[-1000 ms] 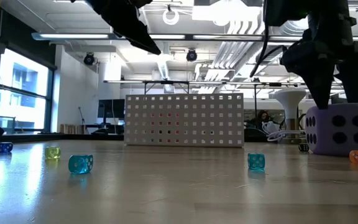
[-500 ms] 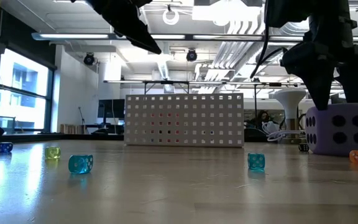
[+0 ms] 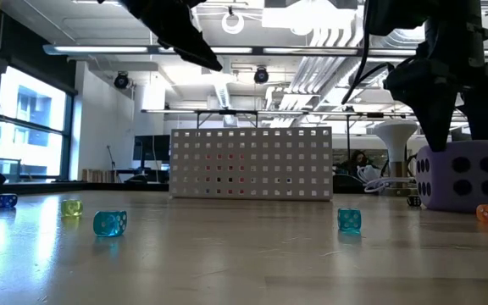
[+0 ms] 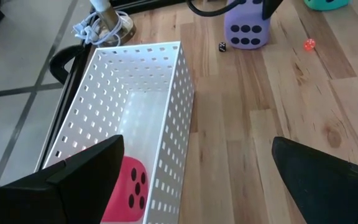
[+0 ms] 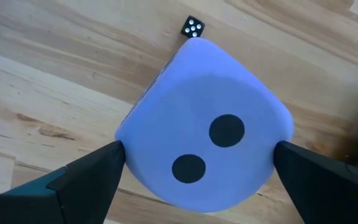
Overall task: Pick & Place Dice
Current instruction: Put the big violet die into the white bin
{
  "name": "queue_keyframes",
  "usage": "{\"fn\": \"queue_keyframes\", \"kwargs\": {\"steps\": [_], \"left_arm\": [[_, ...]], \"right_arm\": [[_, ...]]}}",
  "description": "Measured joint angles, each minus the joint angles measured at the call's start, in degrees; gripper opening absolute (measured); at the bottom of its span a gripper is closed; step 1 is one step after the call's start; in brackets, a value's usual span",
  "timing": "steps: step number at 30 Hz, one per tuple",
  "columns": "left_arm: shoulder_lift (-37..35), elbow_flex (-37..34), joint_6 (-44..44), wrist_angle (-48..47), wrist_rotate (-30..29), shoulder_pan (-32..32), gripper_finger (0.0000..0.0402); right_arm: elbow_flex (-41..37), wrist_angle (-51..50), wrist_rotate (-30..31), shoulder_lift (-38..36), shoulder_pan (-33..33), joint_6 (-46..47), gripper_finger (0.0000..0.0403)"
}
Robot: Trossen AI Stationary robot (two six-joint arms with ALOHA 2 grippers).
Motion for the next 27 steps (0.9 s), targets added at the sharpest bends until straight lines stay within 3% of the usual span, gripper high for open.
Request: {"fn": "queue_keyframes", "kwargs": {"steps": [10, 20, 27], "left_arm": [[0.0, 0.0, 0.0, 0.2, 0.0, 0.0, 0.04], [0.0, 0.0, 0.0, 0.3, 0.0, 0.0, 0.04], [0.0, 0.0, 0.0, 0.3, 0.0, 0.0, 0.04]], "right_arm": [[-0.2, 0.5, 1.8, 0.1, 0.0, -0.3, 0.0385], [-0.2, 0.3, 2.4, 0.1, 0.7, 0.4, 0.0278], [-0.2, -0.1, 3.4, 0.1, 2.2, 1.8, 0.0274]]}}
